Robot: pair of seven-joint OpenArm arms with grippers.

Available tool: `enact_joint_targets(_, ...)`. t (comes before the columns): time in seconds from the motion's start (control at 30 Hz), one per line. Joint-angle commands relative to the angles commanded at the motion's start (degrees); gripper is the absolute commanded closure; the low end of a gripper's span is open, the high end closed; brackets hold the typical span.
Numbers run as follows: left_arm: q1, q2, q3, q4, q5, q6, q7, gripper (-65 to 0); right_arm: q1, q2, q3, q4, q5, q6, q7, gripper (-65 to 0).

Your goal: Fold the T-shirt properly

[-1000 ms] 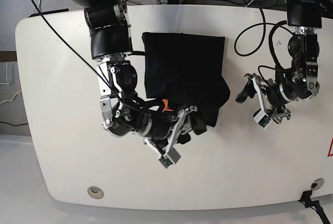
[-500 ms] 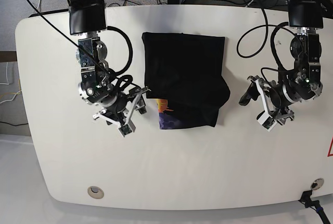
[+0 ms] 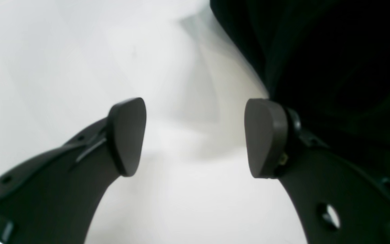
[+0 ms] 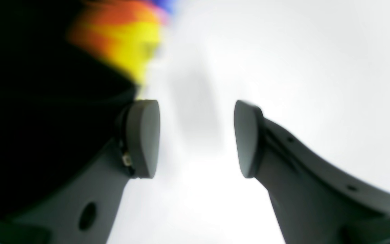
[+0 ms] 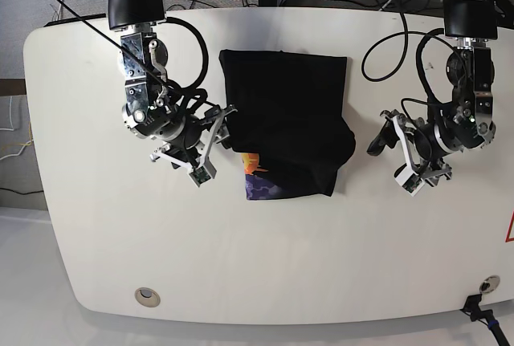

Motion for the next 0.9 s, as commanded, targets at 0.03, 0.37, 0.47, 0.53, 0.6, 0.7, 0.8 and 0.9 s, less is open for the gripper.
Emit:
enact_joint_targets(0.03, 0.00, 0.00, 0.00, 0.00, 0.00, 0.00, 0.00, -42.7, -0.18, -0.09, 0.00, 1.49, 1.58, 0.00, -1.23, -33.2)
enact_joint_targets(0.37, 0.00, -0.09, 0.00, 0.00, 0.00, 0.00, 0.00, -42.7, -4.40, -4.84, -0.18, 6.77, 14.95, -0.35, -6.42, -33.2)
enact_joint_targets(0.47, 0.00, -0.09, 0.00, 0.00, 0.00, 0.00, 0.00, -42.7, -6.24, -7.38, -0.35, 7.21, 15.30, -0.35, -6.42, -33.2)
enact_joint_targets(0.53, 0.00, -0.09, 0.00, 0.00, 0.00, 0.00, 0.00, -42.7, -7.12, -8.88, -1.93, 9.05, 15.38, -0.35, -6.42, -33.2)
enact_joint_targets(0.6, 0.00, -0.18, 0.00, 0.00, 0.00, 0.00, 0.00, -42.7, -7.30, -10.20, -3.34, 11.08, 15.47, -0.35, -6.51, -33.2)
enact_joint_targets(0.7, 0.00, -0.18, 0.00, 0.00, 0.00, 0.00, 0.00, -42.7, -7.38, -12.57, -3.52, 11.34, 15.56, -0.35, -6.95, -33.2)
enact_joint_targets(0.8, 0.00, -0.18, 0.00, -0.18, 0.09, 0.00, 0.00, -42.7, -7.30, -14.51, -3.25, 10.99, 20.48, -0.26, -7.74, -33.2)
enact_joint_targets(0.9, 0.00, -0.18, 0.00, -0.18, 0.09, 0.00, 0.00, -42.7, -7.12, -14.77, -3.08, 9.76, 27.08, -0.26, -7.74, -33.2)
